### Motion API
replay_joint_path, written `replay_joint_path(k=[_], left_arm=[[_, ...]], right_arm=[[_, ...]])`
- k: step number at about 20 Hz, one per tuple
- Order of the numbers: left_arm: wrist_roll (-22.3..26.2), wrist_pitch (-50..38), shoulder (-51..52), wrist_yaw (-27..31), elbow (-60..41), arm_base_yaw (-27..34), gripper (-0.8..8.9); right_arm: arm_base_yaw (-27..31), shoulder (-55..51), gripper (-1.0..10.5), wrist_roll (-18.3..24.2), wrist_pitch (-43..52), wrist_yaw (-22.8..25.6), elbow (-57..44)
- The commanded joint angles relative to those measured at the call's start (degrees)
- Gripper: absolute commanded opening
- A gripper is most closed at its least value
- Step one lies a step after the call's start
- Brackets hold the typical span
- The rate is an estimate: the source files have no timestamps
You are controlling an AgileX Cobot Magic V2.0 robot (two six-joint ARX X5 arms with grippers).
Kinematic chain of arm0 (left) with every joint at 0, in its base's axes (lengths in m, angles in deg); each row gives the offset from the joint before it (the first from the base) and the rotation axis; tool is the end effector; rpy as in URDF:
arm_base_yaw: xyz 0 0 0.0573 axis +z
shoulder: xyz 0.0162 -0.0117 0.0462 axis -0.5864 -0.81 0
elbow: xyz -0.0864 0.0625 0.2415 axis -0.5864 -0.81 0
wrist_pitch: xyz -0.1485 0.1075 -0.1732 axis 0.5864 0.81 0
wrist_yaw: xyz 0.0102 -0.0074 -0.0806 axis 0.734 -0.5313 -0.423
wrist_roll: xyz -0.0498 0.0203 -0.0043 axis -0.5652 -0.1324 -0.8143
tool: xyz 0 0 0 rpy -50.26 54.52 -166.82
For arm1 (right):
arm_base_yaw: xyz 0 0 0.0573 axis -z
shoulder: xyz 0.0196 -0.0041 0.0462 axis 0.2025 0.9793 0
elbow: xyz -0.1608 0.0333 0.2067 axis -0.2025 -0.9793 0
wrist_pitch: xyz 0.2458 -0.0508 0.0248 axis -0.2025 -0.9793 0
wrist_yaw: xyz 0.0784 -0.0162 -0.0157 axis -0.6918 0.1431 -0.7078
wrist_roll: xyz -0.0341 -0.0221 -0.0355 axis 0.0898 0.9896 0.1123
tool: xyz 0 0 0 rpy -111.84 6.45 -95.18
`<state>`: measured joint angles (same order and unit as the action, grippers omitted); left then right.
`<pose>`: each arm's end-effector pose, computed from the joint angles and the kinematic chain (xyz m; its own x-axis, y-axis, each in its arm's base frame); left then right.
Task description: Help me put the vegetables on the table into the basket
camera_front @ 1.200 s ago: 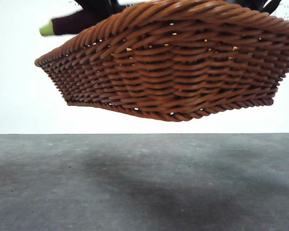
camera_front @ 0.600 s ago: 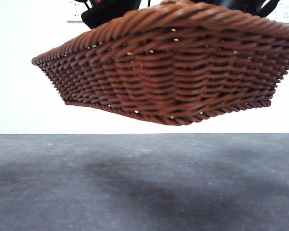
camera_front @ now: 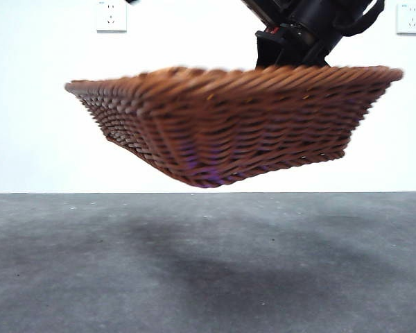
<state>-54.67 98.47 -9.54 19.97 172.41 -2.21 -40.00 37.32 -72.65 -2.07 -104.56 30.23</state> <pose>0.1887 -0.1520 0.3963 0.4313 -0.4722 -0.7688 0.8870 0.3777 0.2656 0.2780 0.1630 0.2847 0.2820 0.6086 -0.7417 -0.5720 0.7273 0.3793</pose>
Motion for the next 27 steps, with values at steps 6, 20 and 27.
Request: replay_joint_path(k=[6, 20, 27], left_arm=[[-15.8, 9.8, 10.8, -0.3, 0.0, 1.8, 0.03], [-21.4, 9.8, 26.0, 13.1, 0.0, 1.8, -0.08], [-22.8, 10.3, 26.9, 13.6, 0.0, 1.8, -0.08]], right_arm=[[1.4, 0.1, -0.1, -8.6, 7.2, 5.3, 0.3], [23.1, -0.6, -0.1, -2.1, 1.2, 5.0, 0.3], [26.5, 8.8, -0.1, 0.0, 4.9, 2.9, 0.3]])
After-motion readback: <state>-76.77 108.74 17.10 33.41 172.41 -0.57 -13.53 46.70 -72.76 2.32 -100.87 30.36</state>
